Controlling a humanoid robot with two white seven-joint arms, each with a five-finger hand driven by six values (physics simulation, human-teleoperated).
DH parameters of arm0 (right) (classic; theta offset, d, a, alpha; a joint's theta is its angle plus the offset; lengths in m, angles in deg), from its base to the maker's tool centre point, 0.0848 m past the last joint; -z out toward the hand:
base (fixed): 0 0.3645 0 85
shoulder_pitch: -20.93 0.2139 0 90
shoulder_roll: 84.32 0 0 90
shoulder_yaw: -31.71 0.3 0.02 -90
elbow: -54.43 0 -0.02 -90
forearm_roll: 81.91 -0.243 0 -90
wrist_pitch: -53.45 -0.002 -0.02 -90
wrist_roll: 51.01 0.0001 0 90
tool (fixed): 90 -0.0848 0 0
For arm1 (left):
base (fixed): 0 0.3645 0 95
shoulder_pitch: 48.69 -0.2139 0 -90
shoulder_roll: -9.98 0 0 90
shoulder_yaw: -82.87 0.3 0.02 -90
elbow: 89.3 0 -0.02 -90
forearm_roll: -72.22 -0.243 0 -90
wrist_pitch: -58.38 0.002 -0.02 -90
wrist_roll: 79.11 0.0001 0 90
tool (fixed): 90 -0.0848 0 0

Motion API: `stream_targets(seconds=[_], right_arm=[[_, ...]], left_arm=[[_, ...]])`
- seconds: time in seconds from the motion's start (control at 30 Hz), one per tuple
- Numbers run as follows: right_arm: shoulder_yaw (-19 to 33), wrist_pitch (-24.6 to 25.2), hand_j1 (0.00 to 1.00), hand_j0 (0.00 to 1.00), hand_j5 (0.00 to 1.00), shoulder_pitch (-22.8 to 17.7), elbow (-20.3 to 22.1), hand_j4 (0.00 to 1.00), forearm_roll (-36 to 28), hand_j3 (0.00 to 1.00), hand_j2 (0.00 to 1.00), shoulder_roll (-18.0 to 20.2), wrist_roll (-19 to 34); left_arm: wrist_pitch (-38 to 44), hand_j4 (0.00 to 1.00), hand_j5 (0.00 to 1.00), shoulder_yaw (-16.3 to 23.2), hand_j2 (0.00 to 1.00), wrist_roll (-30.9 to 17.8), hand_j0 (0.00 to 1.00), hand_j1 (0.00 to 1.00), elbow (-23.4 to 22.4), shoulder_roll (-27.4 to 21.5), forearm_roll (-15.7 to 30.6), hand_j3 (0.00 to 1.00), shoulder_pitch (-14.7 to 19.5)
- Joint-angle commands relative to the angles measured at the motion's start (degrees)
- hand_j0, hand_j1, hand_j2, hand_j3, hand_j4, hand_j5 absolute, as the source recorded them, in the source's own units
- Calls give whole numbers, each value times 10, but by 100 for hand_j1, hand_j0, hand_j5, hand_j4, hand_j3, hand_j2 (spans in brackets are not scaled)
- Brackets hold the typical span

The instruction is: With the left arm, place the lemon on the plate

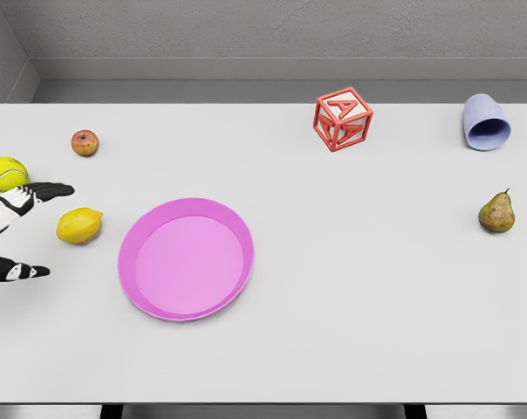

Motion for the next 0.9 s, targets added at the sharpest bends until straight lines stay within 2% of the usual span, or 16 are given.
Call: stream_targets(seconds=[0.0, 0.2, 0.27, 0.4, 0.43, 0.47, 0.53, 0.57, 0.63, 0.73, 0.87], right_arm=[[1, 1, 100, 100, 100, 0, -1, 100, 0, 100, 100, 0, 1], [-3, 1, 100, 100, 100, 0, 0, 100, 0, 100, 100, 0, 0], [-2, 1, 100, 100, 100, 0, 0, 100, 0, 100, 100, 0, 0], [-2, 1, 100, 100, 100, 0, 0, 100, 0, 100, 100, 0, 0], [-2, 1, 100, 100, 100, 0, 0, 100, 0, 100, 100, 0, 0], [-3, 1, 100, 100, 100, 0, 0, 100, 0, 100, 100, 0, 1], [-2, 1, 100, 100, 100, 0, 0, 100, 0, 100, 100, 0, 0], [-2, 1, 100, 100, 100, 0, 0, 100, 0, 100, 100, 0, 0], [-2, 1, 100, 100, 100, 0, 0, 100, 0, 100, 100, 0, 0], [-2, 1, 100, 100, 100, 0, 0, 100, 0, 100, 100, 0, 0], [-2, 1, 100, 100, 100, 0, 0, 100, 0, 100, 100, 0, 0]], left_arm=[[1, 100, 100, 1, 100, 0, 100, 100, 5, 0, 3, 100, 0], [1, 100, 100, -6, 100, -1, 100, 100, -9, 1, -17, 100, 1], [1, 100, 100, -7, 100, -1, 100, 100, -54, -2, -20, 100, 8], [1, 100, 100, 1, 100, -1, 100, 100, -73, -1, -87, 100, 12], [1, 100, 100, 8, 100, -1, 100, 100, -91, -5, -89, 100, 23], [1, 100, 100, 32, 100, 0, 100, 100, -100, -12, -89, 100, 42], [1, 100, 100, 112, 100, 1, 100, 100, -147, -31, -86, 100, 110], [1, 100, 100, 131, 100, 2, 100, 100, -173, -41, -87, 100, 132], [1, 100, 100, 156, 100, 1, 100, 100, -193, -66, -89, 100, 136], [1, 100, 100, 160, 100, 1, 100, 100, -193, -81, -111, 100, 142], [1, 100, 100, 163, 100, 1, 100, 100, -215, -82, -111, 100, 181]])
